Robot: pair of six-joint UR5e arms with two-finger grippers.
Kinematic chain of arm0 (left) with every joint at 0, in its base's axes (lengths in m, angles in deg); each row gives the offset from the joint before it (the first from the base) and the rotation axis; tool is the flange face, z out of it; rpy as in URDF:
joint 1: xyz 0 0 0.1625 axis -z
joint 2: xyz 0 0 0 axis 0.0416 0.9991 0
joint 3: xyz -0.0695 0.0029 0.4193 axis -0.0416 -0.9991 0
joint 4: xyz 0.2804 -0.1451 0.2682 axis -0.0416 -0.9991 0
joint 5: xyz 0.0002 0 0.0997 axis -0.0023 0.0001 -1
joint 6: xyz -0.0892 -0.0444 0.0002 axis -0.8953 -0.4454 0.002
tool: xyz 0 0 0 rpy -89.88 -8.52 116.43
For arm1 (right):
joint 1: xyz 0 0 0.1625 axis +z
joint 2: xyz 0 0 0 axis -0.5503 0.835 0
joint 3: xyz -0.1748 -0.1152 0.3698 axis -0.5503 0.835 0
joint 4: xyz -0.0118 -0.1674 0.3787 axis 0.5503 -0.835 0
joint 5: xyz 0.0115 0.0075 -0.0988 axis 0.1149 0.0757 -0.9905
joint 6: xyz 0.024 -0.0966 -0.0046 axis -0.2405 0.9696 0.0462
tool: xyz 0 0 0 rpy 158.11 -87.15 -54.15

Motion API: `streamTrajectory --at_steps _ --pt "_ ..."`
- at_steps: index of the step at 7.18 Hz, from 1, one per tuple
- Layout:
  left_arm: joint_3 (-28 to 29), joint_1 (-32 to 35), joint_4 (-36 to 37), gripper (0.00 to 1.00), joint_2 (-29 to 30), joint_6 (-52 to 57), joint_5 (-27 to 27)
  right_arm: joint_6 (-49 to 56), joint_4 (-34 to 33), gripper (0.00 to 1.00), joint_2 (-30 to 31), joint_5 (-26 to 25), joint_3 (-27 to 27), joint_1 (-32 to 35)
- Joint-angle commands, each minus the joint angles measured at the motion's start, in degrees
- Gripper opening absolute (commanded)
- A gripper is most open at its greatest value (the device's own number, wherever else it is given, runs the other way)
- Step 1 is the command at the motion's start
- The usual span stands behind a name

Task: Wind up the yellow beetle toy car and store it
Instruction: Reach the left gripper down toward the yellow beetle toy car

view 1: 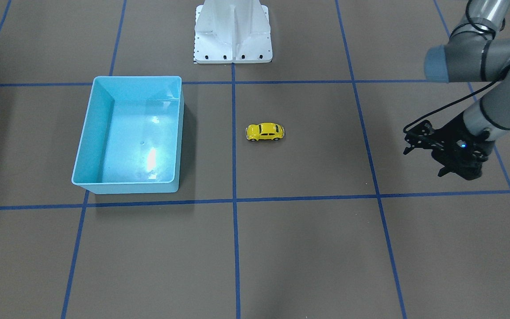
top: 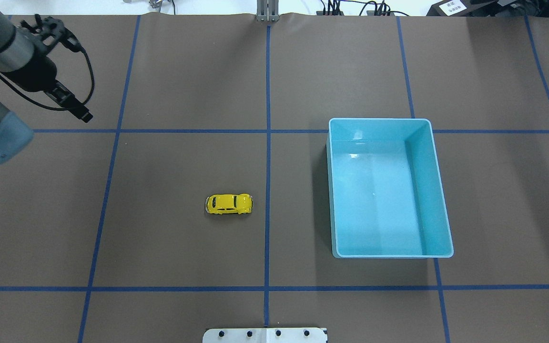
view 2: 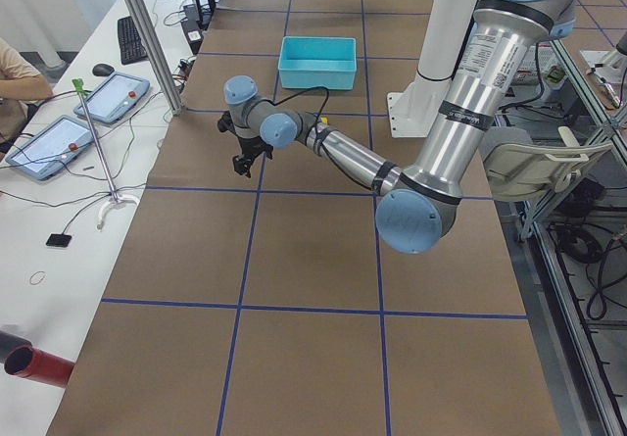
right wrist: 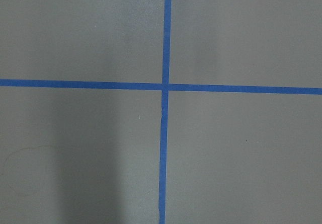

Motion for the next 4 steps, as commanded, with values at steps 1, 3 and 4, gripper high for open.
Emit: streamTrajectory --at_steps 1,3,4 --pt "0.48 -7.37 1.14 1.00 5.45 0.01 -6.83 0.00 0.00 1.00 0.00 0.06 -0.06 -0.01" --pt "-0.48 -12.31 4.99 1.00 10.37 0.79 -9.38 -0.09 0.00 1.00 0.00 0.06 -0.06 -0.01" --pt "-1.79 -15.63 9.45 1.00 12.66 3.24 -11.23 -0.09 0.00 1.00 0.00 0.06 -0.06 -0.01"
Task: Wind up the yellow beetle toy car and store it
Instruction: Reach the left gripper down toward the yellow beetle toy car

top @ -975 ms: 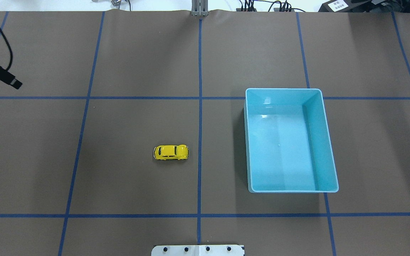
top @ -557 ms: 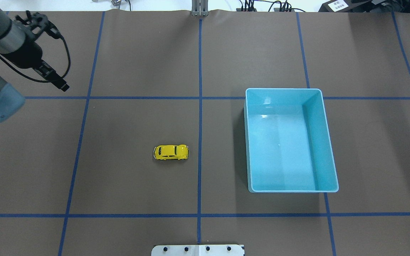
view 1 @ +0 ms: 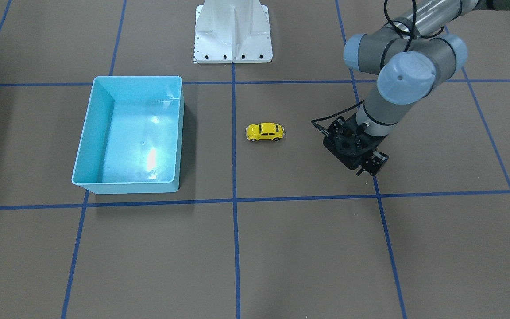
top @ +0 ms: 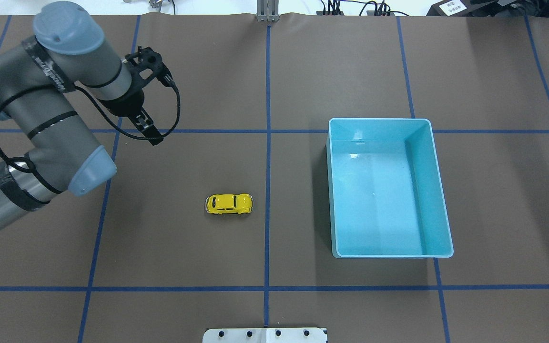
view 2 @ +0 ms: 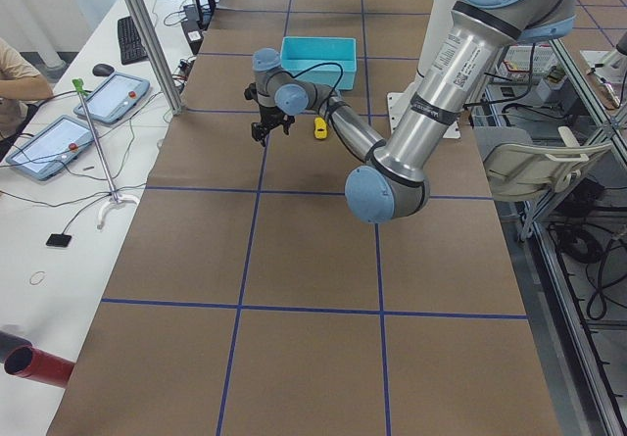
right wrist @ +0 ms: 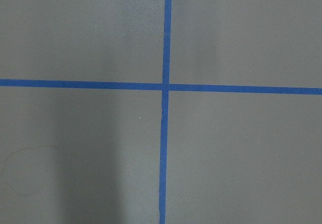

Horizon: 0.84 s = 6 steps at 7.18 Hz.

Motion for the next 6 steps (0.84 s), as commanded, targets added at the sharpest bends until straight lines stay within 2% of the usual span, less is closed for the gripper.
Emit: streamTrajectory --at_steps 1,3,4,6 --pt "-1.67 -6.37 6.00 1.00 4.76 5.02 -5.01 0.08 0.00 1.00 0.00 0.00 -0.01 0.09" --pt "-1.32 -12.52 12.05 1.00 9.50 9.93 -7.48 0.08 0.00 1.00 0.00 -0.08 -0.01 0.09" --pt "-0.45 -14.72 12.95 1.00 11.35 14.14 -10.90 0.08 0.00 1.00 0.00 -0.17 -0.01 0.00" --pt "5.85 -16.66 12.87 1.00 16.53 22.85 -11.55 -0.01 0.00 1.00 0.00 -0.35 0.08 0.09"
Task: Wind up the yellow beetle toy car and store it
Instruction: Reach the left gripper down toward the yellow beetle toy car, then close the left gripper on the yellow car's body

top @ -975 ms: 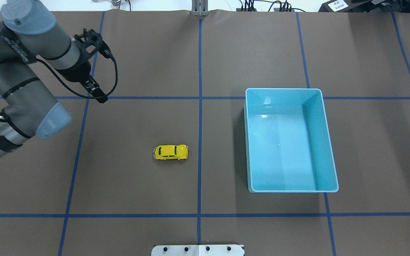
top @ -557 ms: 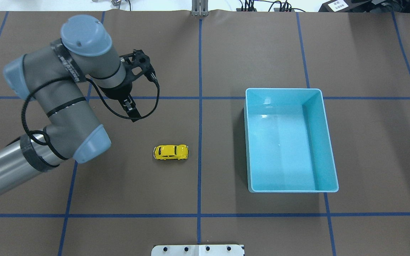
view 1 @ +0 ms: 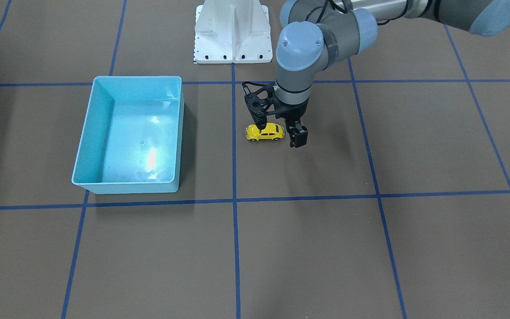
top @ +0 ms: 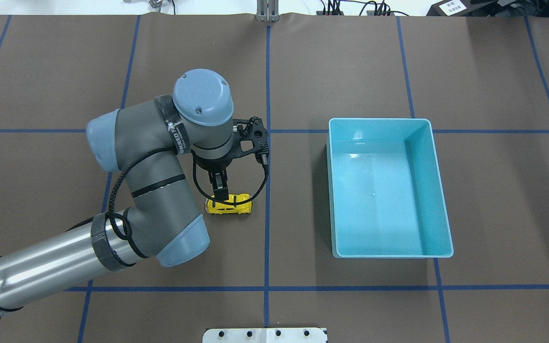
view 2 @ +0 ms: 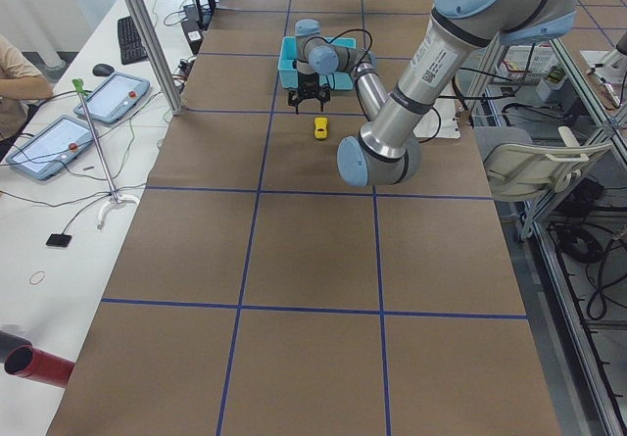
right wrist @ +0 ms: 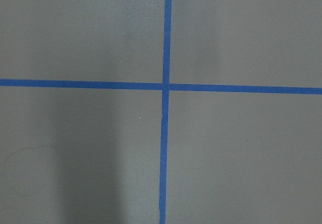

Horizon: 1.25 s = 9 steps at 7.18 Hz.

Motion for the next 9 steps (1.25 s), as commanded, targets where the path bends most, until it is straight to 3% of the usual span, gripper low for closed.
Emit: streamTrajectory --at_steps 1,7,9 --pt "5.20 -3.52 0.22 1.00 4.31 4.99 -1.08 -0.03 0.09 1.00 -0.09 -0.11 0.13 0.03" --pt "12.50 -7.49 -0.39 1.00 6.07 0.51 -6.00 -0.30 0.09 1.00 -0.35 -0.29 0.39 -0.06" --pt "12.60 -7.50 -1.62 1.00 6.25 0.68 -8.36 -0.12 0.09 1.00 -0.53 -0.29 0.57 -0.06"
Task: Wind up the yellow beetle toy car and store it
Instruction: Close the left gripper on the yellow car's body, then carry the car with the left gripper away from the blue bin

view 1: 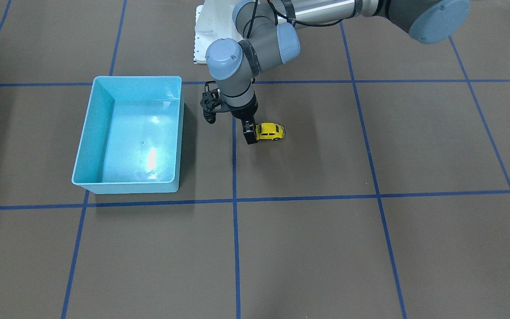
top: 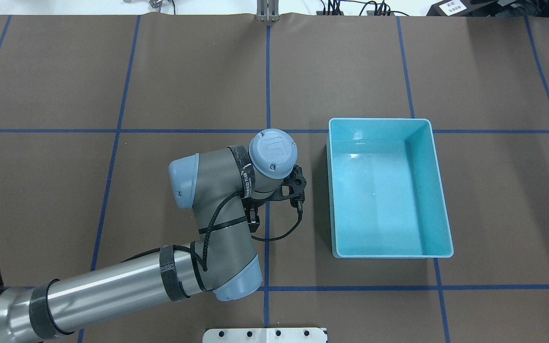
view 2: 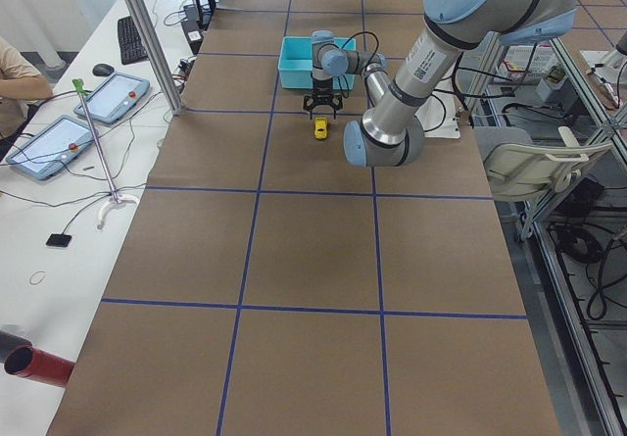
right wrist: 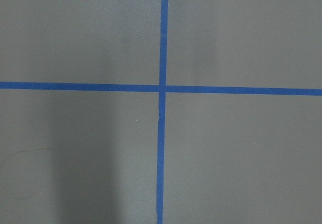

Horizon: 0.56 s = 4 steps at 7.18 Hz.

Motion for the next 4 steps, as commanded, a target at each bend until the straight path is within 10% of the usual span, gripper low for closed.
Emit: streamTrajectory --at_steps 1,4 --pt "0.49 -0.06 -0.99 1.00 0.20 0.11 -1.62 0.18 -0.08 1.00 -0.02 0.00 0.02 0.00" --pt "1.10 -0.06 -0.64 1.00 0.46 -0.24 -1.62 0.18 0.01 1.00 -0.11 0.00 0.02 0.00"
